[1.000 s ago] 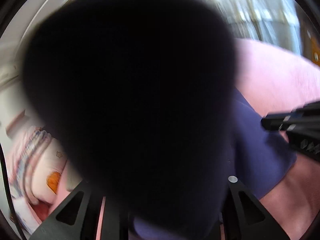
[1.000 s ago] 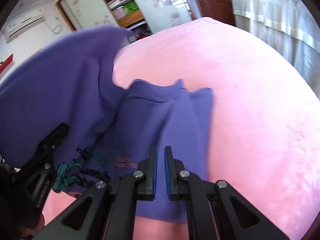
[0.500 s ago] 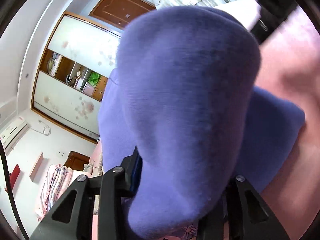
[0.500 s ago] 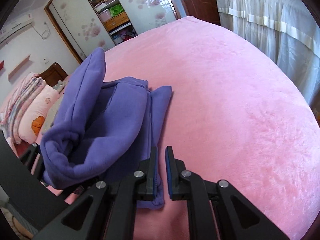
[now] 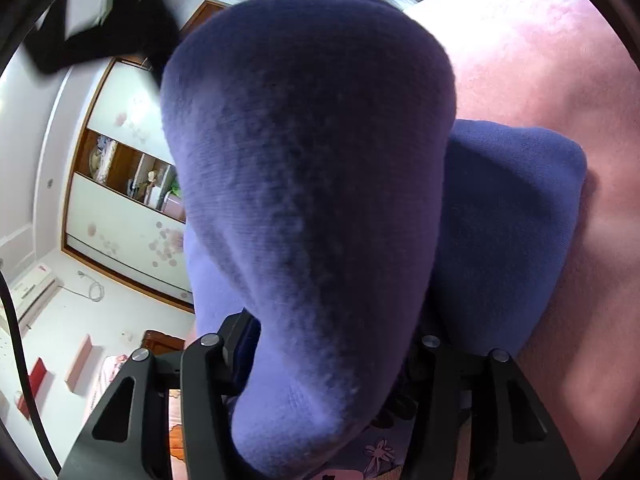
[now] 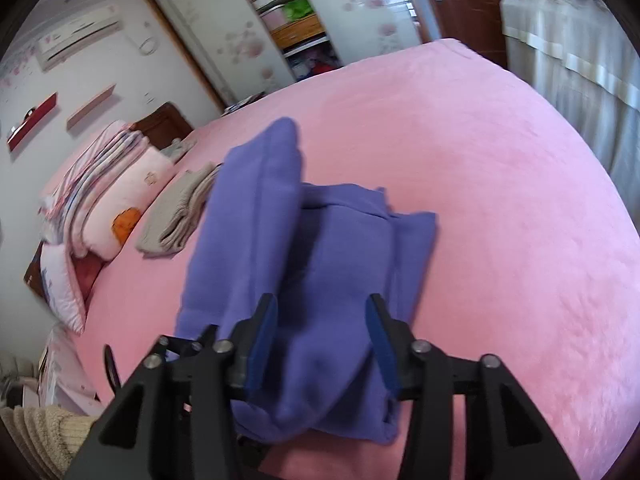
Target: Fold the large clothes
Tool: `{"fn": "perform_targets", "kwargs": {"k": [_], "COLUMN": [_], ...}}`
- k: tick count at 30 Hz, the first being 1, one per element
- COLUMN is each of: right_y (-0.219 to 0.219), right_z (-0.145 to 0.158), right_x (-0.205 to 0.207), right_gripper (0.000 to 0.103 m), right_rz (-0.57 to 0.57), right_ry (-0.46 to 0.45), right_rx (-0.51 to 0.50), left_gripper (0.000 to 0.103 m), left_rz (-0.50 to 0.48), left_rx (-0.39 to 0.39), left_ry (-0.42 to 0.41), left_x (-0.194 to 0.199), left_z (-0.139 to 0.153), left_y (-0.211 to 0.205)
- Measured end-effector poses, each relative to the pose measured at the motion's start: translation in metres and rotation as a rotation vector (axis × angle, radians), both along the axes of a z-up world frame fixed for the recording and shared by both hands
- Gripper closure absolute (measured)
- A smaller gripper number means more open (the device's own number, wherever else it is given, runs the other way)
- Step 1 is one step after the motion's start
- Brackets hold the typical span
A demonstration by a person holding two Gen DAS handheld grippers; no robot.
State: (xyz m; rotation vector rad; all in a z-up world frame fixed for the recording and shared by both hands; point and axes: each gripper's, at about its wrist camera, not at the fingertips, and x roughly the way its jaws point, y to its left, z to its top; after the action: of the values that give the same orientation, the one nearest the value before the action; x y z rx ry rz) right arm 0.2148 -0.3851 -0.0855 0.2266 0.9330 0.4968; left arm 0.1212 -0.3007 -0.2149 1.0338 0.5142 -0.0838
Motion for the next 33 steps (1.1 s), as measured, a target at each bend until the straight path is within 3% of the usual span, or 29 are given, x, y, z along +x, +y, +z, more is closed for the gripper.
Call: {"fn": "perform_targets", "kwargs": {"k": [3,5,8,10,11,15,17,20,22,26,29,33], "right_y": [0.019,0.029,0.04,0.044,0.046,0.047,0.05,0.057,0.056,0.029,0.004,-0.02], "right_z": [0.001,-0.002,-0.011,-0.018,-0.021,-0.019,-0.015,-0.005,0.001,0.005,-0.004,-0.026], "right_x": [0.015,0.023,0.032,0.034,0.032,0.026,0.022,0.009,0.001,-0.008,-0.014,-0.016], "right_gripper": [0.054,0.054,0.054,0.065,0.082,0.084,0.088,0.091,0.091,0.092,0.092,0.092], "right_rz": [0.063,0.108,0.157,0.192,0.226,0.237,0.213,0.174,0.148,0.038,-0.016,-0.095], "right_ry": [0.033,0.059,0.117,0.15,0.175,0.166,0.139,0.042,0.004,-0.014,0.006,0.049], "right_rx": [-0.004,0.001,0.019,0.034,0.059,0.059,0.013,-0.137,-0.189,-0.193,-0.157,-0.12], "left_gripper": [0.041,0.03,0.024,0.023,0.023,0.022,0.022,0.022,0.022,0.019,0.017,0.019], "left_rz": [-0.024,-0.052,-0.08,-0.093,-0.107,-0.168,-0.195,-0.22,-0.212,-0.119,-0.078,-0.078], "left_rx": [-0.014,-0.03,-0.06,-0.09,-0.114,-0.164,-0.188,-0.291,-0.403,-0.586,-0.779,-0.886], "left_ry": [0.029,0.054,0.085,0.118,0.143,0.204,0.226,0.284,0.337,0.383,0.522,0.665], "left_x": [-0.001,-0.004,-0.009,-0.011,-0.011,-0.022,-0.027,-0.03,-0.025,0.006,0.038,0.06], "left_z": [0.001,0.004,0.009,0.016,0.02,0.034,0.042,0.069,0.089,0.121,0.125,0.123], "left_y": [0.007,0.01,0.021,0.03,0.036,0.045,0.053,0.066,0.084,0.12,0.145,0.142]}}
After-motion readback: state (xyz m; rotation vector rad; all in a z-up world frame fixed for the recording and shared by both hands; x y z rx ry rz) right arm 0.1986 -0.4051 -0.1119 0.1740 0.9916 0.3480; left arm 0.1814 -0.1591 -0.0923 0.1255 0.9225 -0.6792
